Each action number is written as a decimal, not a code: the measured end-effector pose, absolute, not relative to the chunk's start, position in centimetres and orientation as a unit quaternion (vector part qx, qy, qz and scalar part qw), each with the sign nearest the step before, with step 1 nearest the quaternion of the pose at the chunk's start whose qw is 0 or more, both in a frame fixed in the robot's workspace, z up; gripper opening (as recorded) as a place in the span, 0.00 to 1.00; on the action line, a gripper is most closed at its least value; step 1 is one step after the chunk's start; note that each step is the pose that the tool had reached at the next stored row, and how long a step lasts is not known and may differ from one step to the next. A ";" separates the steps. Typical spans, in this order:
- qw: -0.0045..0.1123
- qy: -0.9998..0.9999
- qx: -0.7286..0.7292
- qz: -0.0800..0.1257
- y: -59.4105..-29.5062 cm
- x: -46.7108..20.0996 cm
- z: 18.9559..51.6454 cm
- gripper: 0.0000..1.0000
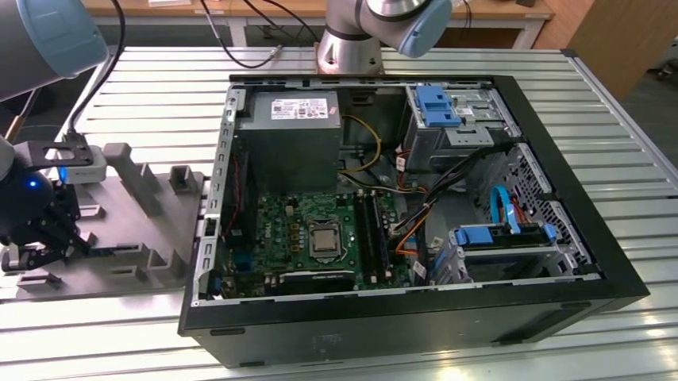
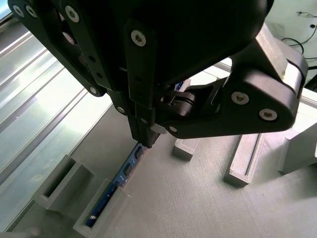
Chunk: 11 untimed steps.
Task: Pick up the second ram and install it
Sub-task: 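Pick up the second ram and move it above second insertion slot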
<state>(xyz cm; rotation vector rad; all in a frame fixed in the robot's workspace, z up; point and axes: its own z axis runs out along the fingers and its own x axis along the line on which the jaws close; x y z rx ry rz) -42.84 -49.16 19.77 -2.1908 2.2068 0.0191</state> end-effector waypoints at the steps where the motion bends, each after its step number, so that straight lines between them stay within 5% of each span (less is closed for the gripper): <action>1: 0.016 0.710 -0.704 0.006 -49.2 -42.8 19.8 0.12; 11: 0.016 0.719 -0.695 0.006 -49.2 -42.8 19.8 0.12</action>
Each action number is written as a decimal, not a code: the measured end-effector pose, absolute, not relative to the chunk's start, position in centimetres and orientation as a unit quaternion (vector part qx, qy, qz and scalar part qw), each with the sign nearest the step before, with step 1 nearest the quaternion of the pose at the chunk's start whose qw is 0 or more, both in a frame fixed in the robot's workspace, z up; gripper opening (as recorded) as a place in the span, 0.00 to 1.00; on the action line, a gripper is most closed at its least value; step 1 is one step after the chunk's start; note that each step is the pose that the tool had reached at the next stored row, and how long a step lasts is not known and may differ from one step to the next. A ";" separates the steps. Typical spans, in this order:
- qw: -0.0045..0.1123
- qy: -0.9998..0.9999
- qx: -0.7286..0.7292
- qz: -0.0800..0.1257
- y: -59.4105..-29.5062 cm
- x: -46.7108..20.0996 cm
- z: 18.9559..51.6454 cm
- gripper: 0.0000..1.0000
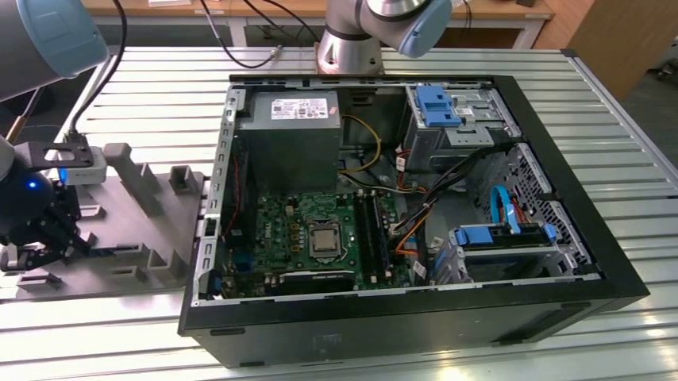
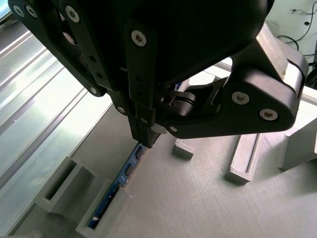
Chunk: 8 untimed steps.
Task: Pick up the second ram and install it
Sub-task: 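Pick up the second ram and move it above second insertion slot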
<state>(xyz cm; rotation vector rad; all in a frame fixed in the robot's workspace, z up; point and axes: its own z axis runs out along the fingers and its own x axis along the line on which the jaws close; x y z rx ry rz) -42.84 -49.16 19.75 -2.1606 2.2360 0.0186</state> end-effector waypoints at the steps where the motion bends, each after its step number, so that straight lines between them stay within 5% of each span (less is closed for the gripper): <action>1: 0.016 0.719 -0.695 0.006 -49.2 -42.8 19.8 0.12; 8: 0.016 0.719 -0.695 0.006 -49.2 -42.8 19.8 0.12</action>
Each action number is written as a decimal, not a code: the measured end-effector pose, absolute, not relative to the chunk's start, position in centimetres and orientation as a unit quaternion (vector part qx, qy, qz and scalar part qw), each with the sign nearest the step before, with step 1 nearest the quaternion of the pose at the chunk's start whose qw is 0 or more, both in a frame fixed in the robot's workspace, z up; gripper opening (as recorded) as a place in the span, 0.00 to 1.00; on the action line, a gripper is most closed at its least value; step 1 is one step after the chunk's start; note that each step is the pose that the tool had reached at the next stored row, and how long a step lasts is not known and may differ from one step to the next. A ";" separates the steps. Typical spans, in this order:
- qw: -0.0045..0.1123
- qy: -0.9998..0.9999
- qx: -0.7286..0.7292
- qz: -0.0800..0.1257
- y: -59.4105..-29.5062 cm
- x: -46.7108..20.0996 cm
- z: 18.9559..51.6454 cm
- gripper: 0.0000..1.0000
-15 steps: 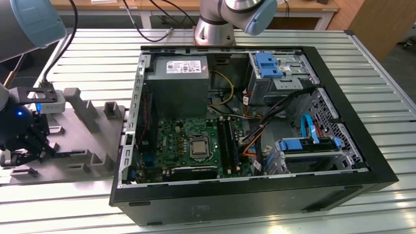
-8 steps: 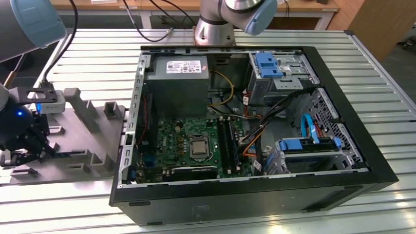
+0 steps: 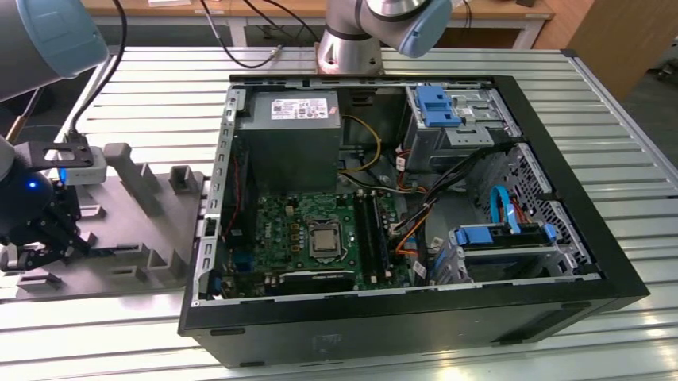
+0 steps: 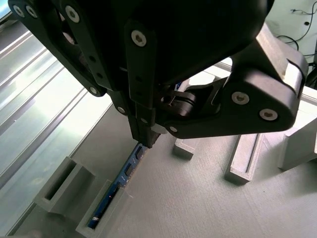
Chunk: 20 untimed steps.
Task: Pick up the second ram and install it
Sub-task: 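Pick up the second ram and move it above second insertion slot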
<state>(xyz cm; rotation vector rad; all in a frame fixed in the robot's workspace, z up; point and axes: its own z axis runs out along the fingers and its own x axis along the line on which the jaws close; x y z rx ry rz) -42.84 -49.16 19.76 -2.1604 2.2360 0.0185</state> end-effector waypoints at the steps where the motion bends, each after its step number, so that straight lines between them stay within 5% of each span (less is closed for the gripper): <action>1: 0.016 0.719 -0.695 0.006 -49.2 -42.8 19.8 0.12; 20: 0.016 0.719 -0.695 0.006 -49.2 -42.8 20.2 0.12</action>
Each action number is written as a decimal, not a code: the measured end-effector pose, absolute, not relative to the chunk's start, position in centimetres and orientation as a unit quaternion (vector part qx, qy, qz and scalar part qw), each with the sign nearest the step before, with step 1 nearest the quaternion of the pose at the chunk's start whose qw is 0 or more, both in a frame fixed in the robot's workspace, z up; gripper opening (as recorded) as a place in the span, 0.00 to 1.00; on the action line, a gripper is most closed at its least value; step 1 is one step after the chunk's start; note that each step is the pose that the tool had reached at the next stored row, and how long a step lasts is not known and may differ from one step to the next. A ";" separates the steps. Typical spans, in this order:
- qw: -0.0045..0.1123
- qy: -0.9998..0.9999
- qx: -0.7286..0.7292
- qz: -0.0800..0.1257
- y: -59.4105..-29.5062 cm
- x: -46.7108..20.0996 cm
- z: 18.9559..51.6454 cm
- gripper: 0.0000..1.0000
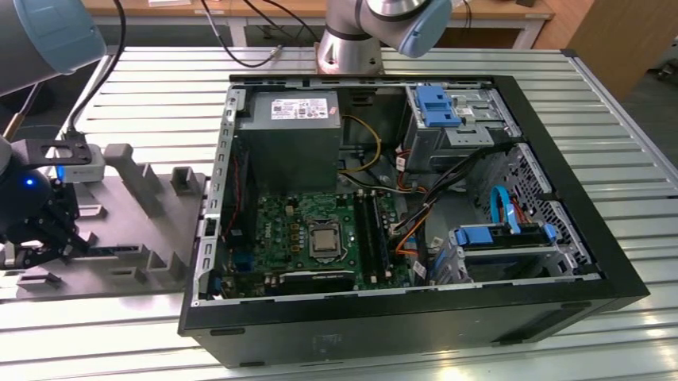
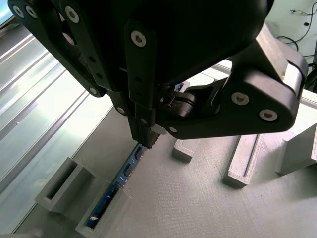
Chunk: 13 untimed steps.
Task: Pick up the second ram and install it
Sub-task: 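Pick up the second ram and move it above second insertion slot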
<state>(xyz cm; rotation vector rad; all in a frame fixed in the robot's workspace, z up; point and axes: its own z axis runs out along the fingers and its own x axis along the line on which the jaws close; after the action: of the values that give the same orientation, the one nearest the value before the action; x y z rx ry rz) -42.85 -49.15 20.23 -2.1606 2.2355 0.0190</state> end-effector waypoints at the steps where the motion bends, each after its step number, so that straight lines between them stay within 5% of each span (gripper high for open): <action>1: 0.016 0.718 -0.696 0.006 -49.2 -42.8 20.2 0.12; 13: 0.016 0.711 -0.703 0.006 -49.2 -42.8 20.2 0.12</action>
<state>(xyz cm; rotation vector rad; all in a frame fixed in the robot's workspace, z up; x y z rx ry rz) -42.85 -49.16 20.24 -2.1849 2.2121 0.0195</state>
